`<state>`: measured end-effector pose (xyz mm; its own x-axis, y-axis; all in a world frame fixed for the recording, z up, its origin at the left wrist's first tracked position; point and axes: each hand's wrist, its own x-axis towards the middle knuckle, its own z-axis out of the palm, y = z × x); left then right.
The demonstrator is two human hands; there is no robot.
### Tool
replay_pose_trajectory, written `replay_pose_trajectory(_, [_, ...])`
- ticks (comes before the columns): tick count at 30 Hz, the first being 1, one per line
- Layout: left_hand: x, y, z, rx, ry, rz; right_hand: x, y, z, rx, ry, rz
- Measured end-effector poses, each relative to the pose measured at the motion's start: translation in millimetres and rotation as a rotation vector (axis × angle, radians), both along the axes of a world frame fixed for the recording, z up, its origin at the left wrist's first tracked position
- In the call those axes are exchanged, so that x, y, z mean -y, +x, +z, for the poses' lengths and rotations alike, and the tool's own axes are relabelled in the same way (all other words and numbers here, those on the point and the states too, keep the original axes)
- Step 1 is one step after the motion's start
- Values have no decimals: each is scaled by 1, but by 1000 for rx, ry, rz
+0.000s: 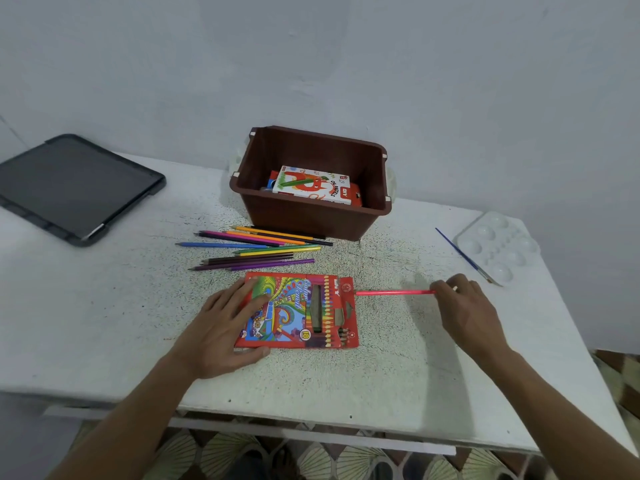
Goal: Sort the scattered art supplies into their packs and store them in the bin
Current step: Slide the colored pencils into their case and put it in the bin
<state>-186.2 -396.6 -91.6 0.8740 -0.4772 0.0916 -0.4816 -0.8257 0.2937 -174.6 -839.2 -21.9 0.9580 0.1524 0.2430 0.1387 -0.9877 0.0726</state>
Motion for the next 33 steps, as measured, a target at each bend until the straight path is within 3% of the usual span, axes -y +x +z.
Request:
replay_pose_trajectory(13, [1, 0, 1, 1, -7, -4, -42, -16, -22, -60, 109, 191])
replay_pose_trajectory(22, [0, 1, -1, -9, -1, 4, -115, -35, -44, -102, 475, 328])
replay_pose_trajectory(28, [0, 1, -2, -4, 5, 8, -117, -47, -54, -63, 715, 192])
replay_pose_trajectory(33, [0, 1, -2, -2, 21, 12, -119, -48, -61, -62, 695, 182])
